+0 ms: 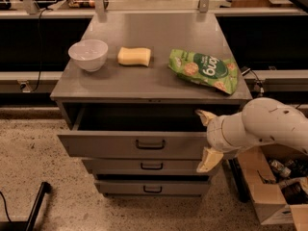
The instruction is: Open top drawer
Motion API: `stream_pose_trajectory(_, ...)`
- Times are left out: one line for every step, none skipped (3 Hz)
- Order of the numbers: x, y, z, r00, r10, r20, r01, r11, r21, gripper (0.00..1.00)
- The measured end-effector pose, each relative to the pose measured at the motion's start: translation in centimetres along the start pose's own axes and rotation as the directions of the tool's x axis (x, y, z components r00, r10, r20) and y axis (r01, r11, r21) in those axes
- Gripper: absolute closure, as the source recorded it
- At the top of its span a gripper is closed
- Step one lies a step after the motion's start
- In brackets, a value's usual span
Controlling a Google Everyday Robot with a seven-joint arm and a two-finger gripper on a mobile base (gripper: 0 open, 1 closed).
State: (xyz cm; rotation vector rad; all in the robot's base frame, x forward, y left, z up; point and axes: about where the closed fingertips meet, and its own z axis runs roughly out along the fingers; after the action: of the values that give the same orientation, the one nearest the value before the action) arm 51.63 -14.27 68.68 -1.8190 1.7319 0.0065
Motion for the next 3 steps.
stream_pose_trajectory(0.0, 0.0, 0.0, 1.0, 0.0, 0.0, 0.0, 1.0, 0.0, 0.0)
stream_pose_trajectory(0.18, -0.02, 0.26, 0.999, 0.0, -0.039, -0.002, 0.9986, -0.052, 0.0)
stream_pose_trajectory(0.59, 0.2, 0.52, 0.997, 0.01, -0.08, -0.02, 0.9931, -0.116, 0.18)
